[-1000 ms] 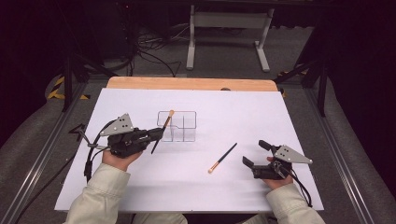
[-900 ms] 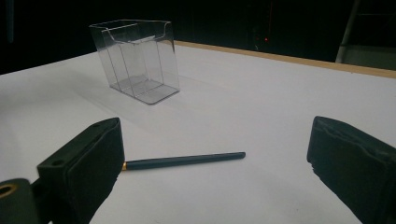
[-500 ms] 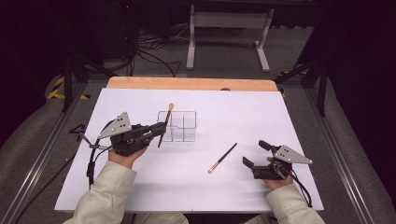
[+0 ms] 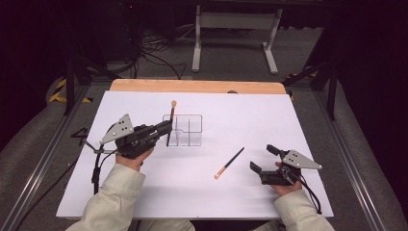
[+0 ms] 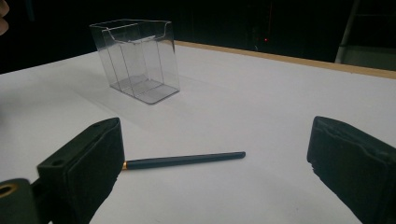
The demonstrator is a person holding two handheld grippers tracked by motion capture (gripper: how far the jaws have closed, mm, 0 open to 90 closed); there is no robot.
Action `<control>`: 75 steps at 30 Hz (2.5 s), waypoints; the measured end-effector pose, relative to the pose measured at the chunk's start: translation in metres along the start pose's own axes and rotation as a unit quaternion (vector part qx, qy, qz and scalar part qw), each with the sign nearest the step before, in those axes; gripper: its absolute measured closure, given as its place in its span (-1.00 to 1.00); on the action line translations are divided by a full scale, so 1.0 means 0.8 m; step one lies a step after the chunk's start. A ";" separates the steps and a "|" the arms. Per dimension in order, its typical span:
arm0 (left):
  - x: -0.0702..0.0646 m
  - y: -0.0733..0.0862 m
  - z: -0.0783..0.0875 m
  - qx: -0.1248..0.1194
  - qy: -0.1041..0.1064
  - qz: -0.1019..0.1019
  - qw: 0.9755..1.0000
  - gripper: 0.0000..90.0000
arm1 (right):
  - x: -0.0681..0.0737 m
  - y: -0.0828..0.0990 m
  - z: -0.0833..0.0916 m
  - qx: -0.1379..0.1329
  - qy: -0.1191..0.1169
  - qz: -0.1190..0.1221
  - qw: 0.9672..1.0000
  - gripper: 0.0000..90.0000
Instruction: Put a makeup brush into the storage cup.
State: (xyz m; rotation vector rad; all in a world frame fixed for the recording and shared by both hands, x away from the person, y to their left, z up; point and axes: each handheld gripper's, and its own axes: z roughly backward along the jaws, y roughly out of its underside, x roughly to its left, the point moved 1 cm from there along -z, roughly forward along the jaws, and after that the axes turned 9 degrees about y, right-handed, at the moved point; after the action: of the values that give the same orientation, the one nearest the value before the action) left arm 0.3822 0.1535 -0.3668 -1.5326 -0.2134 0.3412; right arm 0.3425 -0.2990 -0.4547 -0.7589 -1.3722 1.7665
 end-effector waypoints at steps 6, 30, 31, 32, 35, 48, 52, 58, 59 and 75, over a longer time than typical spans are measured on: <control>0.004 0.001 -0.004 -0.014 0.001 -0.002 1.000 0.83 | 0.000 0.000 0.000 0.000 0.002 0.000 1.000 -0.90; 0.026 -0.003 -0.039 -0.013 -0.018 0.018 1.000 0.83 | -0.001 0.000 0.000 0.000 0.001 -0.005 1.000 -0.90; 0.027 -0.004 -0.041 -0.012 -0.018 0.020 1.000 0.83 | -0.001 0.000 0.000 0.000 0.001 -0.005 1.000 -0.90; 0.028 -0.004 -0.043 -0.011 -0.018 0.019 1.000 0.83 | -0.001 0.000 0.000 0.000 0.001 -0.005 1.000 -0.90; 0.031 -0.005 -0.047 -0.007 -0.020 0.020 1.000 0.83 | 0.000 0.000 0.000 0.000 0.001 -0.004 1.000 -0.90; 0.046 -0.004 -0.058 -0.019 -0.033 0.028 0.999 0.83 | 0.000 0.000 0.000 0.000 -0.001 -0.003 1.000 -0.90; 0.051 -0.004 -0.063 -0.021 -0.038 0.031 0.999 0.83 | 0.000 0.000 0.000 0.000 -0.002 -0.003 1.000 -0.90; 0.055 -0.003 -0.071 -0.015 -0.047 0.029 0.998 0.83 | 0.000 0.000 0.000 0.000 -0.003 -0.004 1.000 -0.90; 0.056 -0.002 -0.072 -0.013 -0.053 0.023 0.998 0.83 | 0.000 0.000 0.000 0.000 -0.004 -0.003 1.000 -0.90; 0.069 0.026 -0.079 0.011 -0.095 0.030 0.995 0.83 | 0.001 0.000 0.000 0.000 -0.009 -0.004 1.000 -0.90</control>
State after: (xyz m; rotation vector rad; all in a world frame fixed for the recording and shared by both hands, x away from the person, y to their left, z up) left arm 0.4534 0.1137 -0.3936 -1.4878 -0.3121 0.5360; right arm 0.3424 -0.2983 -0.4550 -0.7378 -1.3858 1.7704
